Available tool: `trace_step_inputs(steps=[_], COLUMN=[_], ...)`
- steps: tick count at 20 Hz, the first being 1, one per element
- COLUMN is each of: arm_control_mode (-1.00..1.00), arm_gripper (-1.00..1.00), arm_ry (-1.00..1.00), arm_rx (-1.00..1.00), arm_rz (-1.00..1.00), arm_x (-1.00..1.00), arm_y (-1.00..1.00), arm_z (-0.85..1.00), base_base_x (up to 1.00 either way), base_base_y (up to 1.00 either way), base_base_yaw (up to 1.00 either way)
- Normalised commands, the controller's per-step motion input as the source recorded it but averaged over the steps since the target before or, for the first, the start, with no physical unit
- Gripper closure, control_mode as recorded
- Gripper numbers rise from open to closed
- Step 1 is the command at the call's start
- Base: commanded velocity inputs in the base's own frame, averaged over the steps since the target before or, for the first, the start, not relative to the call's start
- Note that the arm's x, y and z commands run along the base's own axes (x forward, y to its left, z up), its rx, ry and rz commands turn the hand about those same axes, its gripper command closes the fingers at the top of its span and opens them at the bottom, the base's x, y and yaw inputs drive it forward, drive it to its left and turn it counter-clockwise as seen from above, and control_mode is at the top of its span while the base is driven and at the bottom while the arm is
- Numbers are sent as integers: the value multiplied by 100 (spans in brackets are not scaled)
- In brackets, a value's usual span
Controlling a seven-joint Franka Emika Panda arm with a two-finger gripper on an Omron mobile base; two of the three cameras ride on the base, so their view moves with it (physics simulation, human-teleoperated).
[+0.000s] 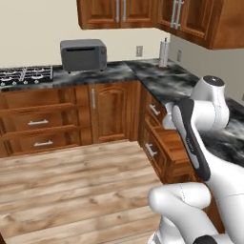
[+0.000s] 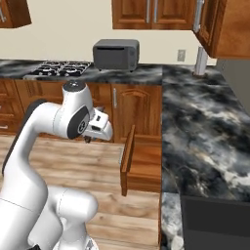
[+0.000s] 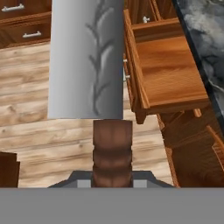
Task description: Pick up the metallic utensils from the counter and place them in the open drawer. Make sure not to pick up any wooden utensils.
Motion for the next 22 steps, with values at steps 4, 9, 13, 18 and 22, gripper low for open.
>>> trace_step_inputs(steps=[4,9,13,18,22], arm_control_mode=[100,-100,-100,-100,-100], arm_gripper=[100,100,100,100,100], arm_ry=[0,1,2,1,13], arm_rx=[0,0,0,0,-7], arm_rz=[0,0,0,1,10], arm_x=[0,7,71,64,48], arm_y=[0,-4,-9,-32,-26], arm_z=[0,-5,-31,-62,-52], base_base_x=[30,20,0,0,0], base_base_y=[-37,-29,0,0,0], base_base_yaw=[0,0,0,0,0])
